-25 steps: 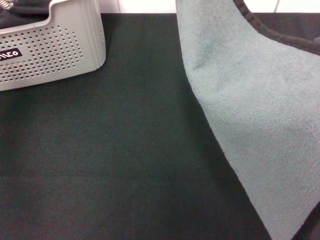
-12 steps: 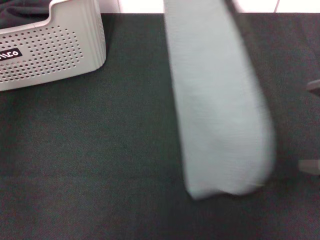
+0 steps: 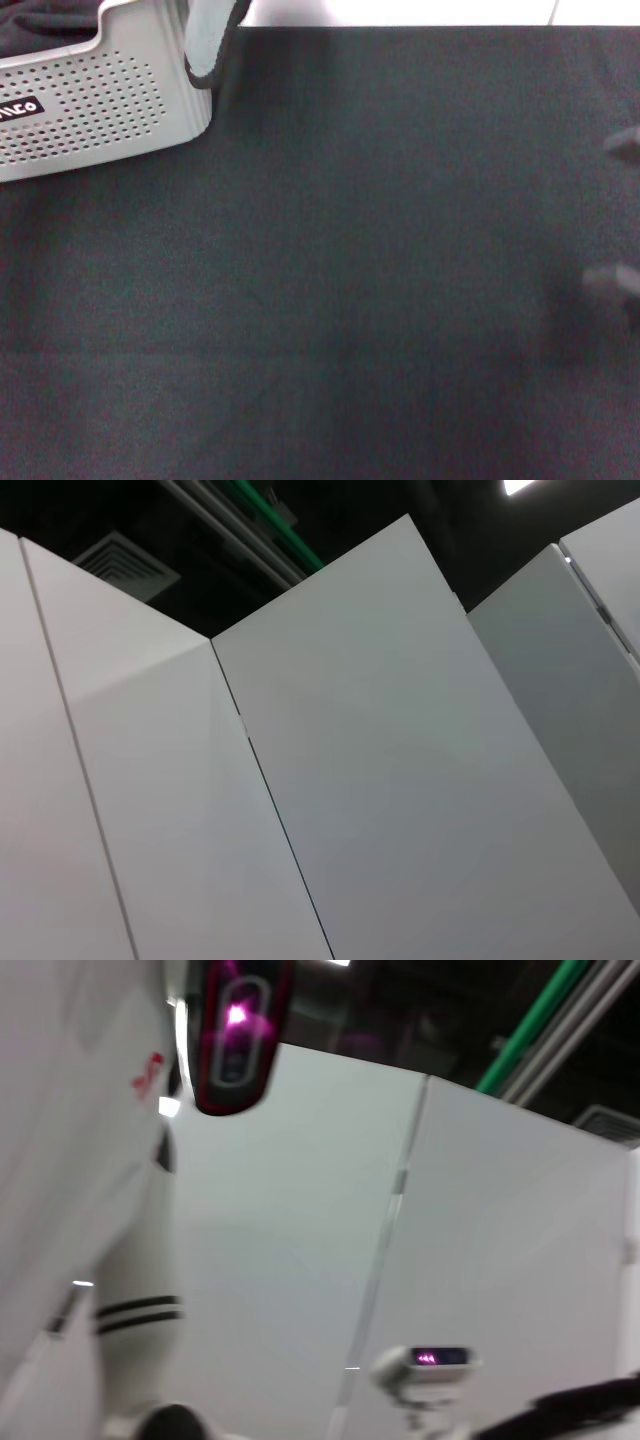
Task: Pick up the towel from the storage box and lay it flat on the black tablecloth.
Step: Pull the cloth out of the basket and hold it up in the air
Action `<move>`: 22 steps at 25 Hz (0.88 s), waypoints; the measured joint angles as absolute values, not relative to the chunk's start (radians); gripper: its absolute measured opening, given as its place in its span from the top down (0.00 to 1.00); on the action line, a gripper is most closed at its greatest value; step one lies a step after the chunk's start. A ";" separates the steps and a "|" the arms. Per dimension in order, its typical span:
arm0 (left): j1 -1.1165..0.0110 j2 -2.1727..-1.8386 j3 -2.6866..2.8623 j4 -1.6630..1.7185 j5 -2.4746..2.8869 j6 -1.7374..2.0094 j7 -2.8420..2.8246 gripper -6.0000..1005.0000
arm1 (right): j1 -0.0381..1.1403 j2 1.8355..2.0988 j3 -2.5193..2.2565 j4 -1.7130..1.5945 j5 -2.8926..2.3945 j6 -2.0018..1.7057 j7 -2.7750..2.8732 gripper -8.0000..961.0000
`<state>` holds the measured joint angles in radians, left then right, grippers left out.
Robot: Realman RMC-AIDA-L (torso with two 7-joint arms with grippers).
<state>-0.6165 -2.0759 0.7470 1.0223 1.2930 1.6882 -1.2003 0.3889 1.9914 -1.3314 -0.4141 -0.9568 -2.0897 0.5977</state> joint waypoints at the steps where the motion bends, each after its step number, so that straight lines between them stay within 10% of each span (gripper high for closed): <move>1: -0.616 -2.077 0.747 1.025 1.292 1.689 -1.198 0.98 | 0.384 1.996 -1.307 -0.414 -0.956 -2.082 0.598 0.21; 22: -0.564 -2.094 0.945 1.019 1.061 1.679 -1.069 0.98 | 0.499 2.028 -1.270 -0.290 -0.942 -2.090 0.636 0.21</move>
<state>-0.5641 -2.0940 0.9451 1.0186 1.0608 1.6792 -1.0686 0.4986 2.0280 -1.2704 -0.2896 -0.9423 -2.0903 0.6356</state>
